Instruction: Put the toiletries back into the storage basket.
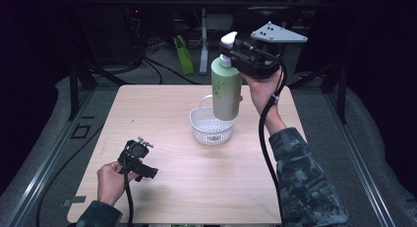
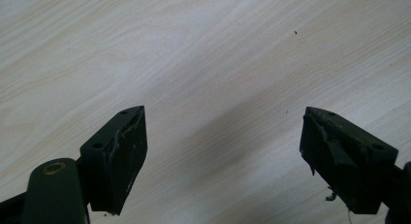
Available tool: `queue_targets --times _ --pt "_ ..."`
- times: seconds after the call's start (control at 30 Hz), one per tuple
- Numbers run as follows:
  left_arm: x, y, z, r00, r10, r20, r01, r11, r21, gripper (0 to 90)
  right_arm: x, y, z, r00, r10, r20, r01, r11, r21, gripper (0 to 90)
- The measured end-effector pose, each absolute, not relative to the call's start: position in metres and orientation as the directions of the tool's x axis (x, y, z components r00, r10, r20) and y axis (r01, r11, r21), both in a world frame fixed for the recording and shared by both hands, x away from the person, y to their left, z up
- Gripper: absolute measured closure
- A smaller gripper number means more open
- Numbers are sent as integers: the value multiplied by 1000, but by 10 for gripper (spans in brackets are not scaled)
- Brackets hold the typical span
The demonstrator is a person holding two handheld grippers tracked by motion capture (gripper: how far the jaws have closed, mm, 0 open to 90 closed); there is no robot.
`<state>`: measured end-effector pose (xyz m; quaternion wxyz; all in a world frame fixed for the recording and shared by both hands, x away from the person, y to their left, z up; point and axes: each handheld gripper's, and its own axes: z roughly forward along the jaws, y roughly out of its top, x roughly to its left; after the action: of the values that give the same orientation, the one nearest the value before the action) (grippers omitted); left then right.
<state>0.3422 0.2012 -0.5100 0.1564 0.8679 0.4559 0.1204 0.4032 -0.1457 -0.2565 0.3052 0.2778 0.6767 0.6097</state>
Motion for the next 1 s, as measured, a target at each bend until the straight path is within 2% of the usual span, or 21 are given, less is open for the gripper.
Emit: queue_targets --times 1.0 --pt "343 201 -510 557 828 67 752 -537 381 173 421 -120 -261 -667 740 -85 14 126 992 677"
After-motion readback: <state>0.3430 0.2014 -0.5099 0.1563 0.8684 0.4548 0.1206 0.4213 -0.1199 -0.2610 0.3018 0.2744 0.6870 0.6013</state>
